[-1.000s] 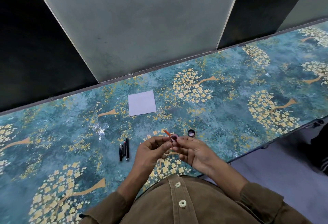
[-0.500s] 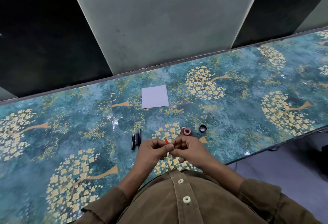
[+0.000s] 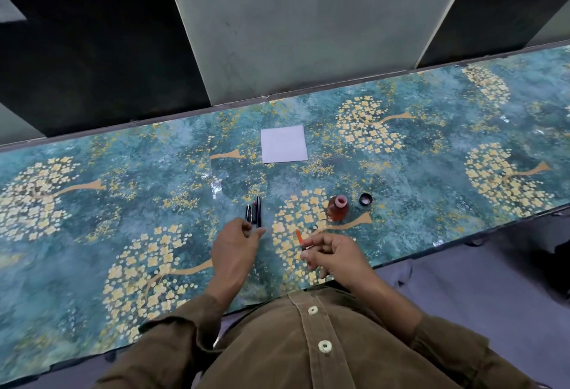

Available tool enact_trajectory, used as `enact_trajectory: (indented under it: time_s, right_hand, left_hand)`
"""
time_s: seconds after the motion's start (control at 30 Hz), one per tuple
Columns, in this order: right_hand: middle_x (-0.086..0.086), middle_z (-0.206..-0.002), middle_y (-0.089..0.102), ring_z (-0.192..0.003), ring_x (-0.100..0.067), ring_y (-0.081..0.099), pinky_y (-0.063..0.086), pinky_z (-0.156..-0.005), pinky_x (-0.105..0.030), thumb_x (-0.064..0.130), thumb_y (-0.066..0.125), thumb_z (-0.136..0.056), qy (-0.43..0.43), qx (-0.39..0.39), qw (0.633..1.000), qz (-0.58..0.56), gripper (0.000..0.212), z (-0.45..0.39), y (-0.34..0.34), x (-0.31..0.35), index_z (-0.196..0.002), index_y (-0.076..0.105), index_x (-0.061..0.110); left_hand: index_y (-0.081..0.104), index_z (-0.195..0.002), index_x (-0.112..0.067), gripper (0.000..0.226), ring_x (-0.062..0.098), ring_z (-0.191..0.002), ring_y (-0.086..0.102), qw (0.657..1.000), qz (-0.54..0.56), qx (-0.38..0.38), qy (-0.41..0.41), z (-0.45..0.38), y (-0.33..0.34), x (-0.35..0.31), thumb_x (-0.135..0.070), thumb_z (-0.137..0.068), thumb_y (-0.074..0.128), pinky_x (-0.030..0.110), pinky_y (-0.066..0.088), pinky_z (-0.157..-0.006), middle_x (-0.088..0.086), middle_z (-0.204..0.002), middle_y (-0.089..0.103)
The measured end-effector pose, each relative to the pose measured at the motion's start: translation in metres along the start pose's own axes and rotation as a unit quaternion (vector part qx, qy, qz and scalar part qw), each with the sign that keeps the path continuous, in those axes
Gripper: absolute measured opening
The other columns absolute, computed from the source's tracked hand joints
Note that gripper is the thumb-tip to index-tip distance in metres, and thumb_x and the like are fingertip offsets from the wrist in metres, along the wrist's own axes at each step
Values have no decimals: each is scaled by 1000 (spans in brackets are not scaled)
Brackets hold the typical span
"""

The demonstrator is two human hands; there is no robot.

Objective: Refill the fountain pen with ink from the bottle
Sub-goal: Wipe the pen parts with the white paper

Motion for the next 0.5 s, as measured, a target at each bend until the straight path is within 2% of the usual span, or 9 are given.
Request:
enact_trajectory:
  time_s: [0.1,0.23,0.5]
  right_hand:
    - [-8,-78,75,-68,-17,68,53,-56,-33,13,78,-84,-10,-7,1000,-12,12,3,5,5,-95,75,18]
    - [-21,-84,74,-68,-18,68,52,-53,-31,12,78,-84,-25,0,999,-19,13,4,7,13,-95,74,15]
    - [-16,-84,75,-70,-20,68,54,-54,-31,13,78,-84,-27,-10,999,-24,17,9,0,13,-100,74,16]
  left_hand:
    - [58,-85,-26,32,17,-71,58,998,-61,-4,14,-8,1,1,-57,-86,64,32,45,-61,-6,-82,62]
    - [59,-87,-25,34,20,-73,59,994,-109,-3,25,-12,5,-6,-59,-84,64,31,44,-63,-6,-84,62]
    - [69,-95,-22,27,19,-71,55,993,-114,4,23,-11,8,-10,-48,-88,64,29,42,-63,0,-92,73]
Point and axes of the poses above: each hand's wrist, its own z-axis away from the middle knuckle, its own y-axis out of the palm, x = y × z, the point moved 3 cm from there along -z, towards the middle knuckle
